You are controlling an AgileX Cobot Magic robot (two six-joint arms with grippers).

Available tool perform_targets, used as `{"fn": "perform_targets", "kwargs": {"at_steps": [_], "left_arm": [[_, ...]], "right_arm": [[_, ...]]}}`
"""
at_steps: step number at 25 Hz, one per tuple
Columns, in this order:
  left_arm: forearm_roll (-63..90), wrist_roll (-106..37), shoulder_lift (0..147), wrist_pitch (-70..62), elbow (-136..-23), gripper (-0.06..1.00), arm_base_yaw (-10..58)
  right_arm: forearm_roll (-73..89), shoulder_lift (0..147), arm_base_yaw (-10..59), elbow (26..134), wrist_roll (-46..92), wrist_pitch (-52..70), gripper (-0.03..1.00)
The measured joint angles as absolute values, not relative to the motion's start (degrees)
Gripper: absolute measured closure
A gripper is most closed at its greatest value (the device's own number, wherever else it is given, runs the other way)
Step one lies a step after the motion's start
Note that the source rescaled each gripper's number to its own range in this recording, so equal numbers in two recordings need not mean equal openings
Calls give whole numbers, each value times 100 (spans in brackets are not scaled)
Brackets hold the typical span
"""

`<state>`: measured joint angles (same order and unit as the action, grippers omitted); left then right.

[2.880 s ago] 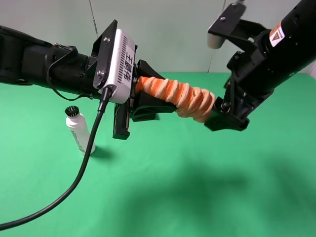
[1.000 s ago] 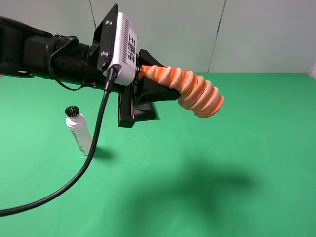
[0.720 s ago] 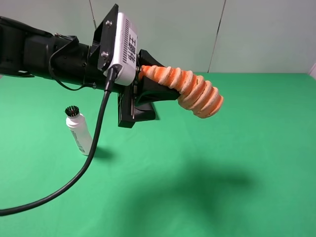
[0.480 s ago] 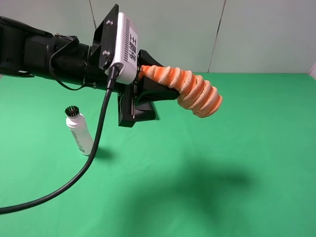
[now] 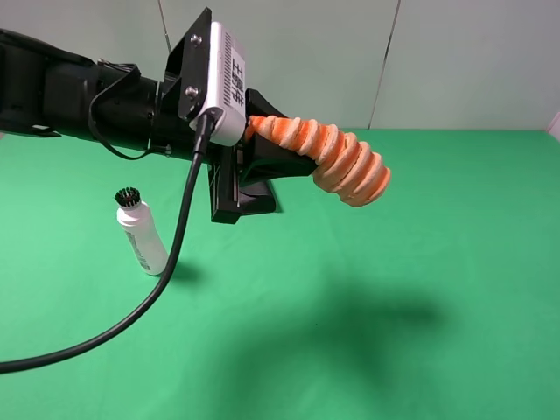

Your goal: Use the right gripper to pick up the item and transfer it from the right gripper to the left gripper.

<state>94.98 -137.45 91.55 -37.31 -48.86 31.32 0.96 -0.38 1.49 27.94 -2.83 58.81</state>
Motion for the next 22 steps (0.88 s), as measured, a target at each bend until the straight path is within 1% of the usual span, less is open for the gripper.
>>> {"fn": "perform_targets", "kwargs": {"at_steps": [22], "left_arm": [[9470, -13778, 9155, -3348, -4886, 91, 3059]], "right_arm": [[96, -38, 131, 2794, -283, 5881, -3]]}}
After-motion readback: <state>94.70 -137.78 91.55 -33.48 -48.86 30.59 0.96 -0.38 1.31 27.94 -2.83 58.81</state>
